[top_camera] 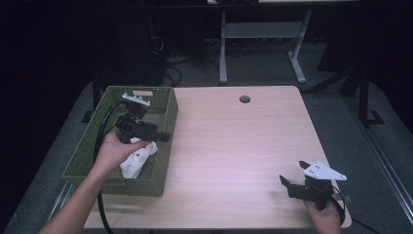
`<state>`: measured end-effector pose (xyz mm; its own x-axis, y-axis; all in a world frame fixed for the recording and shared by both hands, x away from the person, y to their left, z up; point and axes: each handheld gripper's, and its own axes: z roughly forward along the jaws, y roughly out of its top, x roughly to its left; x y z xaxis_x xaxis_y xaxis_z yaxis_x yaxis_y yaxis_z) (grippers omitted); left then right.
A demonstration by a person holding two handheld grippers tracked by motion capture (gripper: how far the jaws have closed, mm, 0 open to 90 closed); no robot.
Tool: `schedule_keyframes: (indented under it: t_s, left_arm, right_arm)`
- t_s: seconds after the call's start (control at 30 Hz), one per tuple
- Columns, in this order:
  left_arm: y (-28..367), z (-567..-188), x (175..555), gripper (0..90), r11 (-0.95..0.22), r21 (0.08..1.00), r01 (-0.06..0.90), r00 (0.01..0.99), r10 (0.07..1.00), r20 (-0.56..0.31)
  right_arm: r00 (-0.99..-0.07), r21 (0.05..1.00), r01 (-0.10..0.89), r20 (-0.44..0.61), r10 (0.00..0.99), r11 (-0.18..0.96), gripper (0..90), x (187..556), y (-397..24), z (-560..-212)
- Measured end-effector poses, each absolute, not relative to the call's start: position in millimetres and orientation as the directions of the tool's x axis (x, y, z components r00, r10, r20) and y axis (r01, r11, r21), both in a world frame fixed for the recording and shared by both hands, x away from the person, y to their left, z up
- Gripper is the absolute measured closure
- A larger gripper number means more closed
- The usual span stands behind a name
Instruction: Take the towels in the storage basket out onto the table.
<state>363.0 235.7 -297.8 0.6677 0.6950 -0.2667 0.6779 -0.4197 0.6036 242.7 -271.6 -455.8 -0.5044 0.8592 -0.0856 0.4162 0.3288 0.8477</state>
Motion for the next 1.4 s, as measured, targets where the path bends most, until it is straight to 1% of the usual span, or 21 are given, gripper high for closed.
schedule_keyframes:
  t_s: [0.1, 0.3, 0.43, 0.6, 0.7, 0.77, 0.93, 0.97, 1.0, 1.1, 1.17, 1.3, 1.37, 1.4]
  left_arm:
    - [243.6, -299.6, 366.0, 22.4, -0.421, 0.592, 0.688, 0.651, 0.718, -0.246]
    - [260.7, -304.1, 371.9, 22.6, -0.386, 0.587, 0.711, 0.612, 0.751, -0.247]
    - [274.4, -309.2, 376.6, 23.2, -0.379, 0.567, 0.731, 0.582, 0.78, -0.229]
    - [290.0, -317.5, 382.5, 23.2, -0.37, 0.549, 0.75, 0.54, 0.821, -0.184]
    - [293.7, -321.5, 385.0, 23.2, -0.366, 0.539, 0.759, 0.528, 0.83, -0.179]
    - [298.5, -327.6, 388.4, 23.2, -0.372, 0.521, 0.768, 0.511, 0.847, -0.148]
    - [310.3, -339.7, 395.3, 23.2, -0.339, 0.494, 0.8, 0.466, 0.87, -0.158]
    - [310.3, -339.7, 395.3, 23.2, -0.339, 0.494, 0.8, 0.466, 0.87, -0.158]
    - [313.2, -343.5, 398.0, 23.2, -0.343, 0.474, 0.811, 0.456, 0.878, -0.144]
    - [315.5, -346.4, 400.2, 23.7, -0.335, 0.47, 0.817, 0.446, 0.883, -0.145]
    - [316.4, -350.1, 403.0, 23.7, -0.338, 0.458, 0.822, 0.438, 0.89, -0.13]
    - [318.6, -362.3, 411.0, 23.7, -0.331, 0.417, 0.846, 0.41, 0.905, -0.115]
    - [319.0, -365.0, 412.7, 23.6, -0.34, 0.412, 0.846, 0.415, 0.903, -0.107]
    - [317.8, -369.3, 414.4, 23.6, -0.352, 0.398, 0.847, 0.414, 0.907, -0.08]
  right_arm:
    - [-0.505, 0.847, 0.416, -0.087, 0.859, 0.33, 13.6, 242.7, -271.6, -455.8]
    - [-0.503, 0.848, 0.417, -0.084, 0.86, 0.327, 13.6, 242.4, -271.7, -455.7]
    - [-0.503, 0.847, 0.418, -0.086, 0.86, 0.329, 13.6, 242.7, -271.9, -455.9]
    - [-0.504, 0.847, 0.417, -0.088, 0.859, 0.331, 13.6, 242.9, -271.5, -456.2]
    - [-0.506, 0.846, 0.415, -0.091, 0.858, 0.334, 13.6, 242.9, -271.6, -456.2]
    - [-0.505, 0.847, 0.416, -0.089, 0.859, 0.332, 13.6, 242.6, -271.7, -456.1]
    - [-0.503, 0.848, 0.417, -0.085, 0.86, 0.328, 13.6, 242.3, -271.8, -455.9]
    - [-0.503, 0.848, 0.417, -0.085, 0.86, 0.328, 13.6, 242.3, -271.8, -455.9]
    - [-0.503, 0.848, 0.417, -0.085, 0.86, 0.327, 13.6, 242.3, -271.9, -455.9]
    - [-0.503, 0.847, 0.418, -0.085, 0.86, 0.328, 13.6, 242.4, -271.7, -456.0]
    - [-0.504, 0.847, 0.416, -0.087, 0.86, 0.329, 13.6, 242.6, -271.6, -456.1]
    - [-0.503, 0.846, 0.418, -0.087, 0.86, 0.33, 13.6, 242.3, -271.7, -456.1]
    - [-0.503, 0.847, 0.418, -0.085, 0.86, 0.328, 13.6, 242.3, -271.8, -456.1]
    - [-0.503, 0.847, 0.418, -0.086, 0.86, 0.329, 13.6, 242.3, -272.3, -456.1]
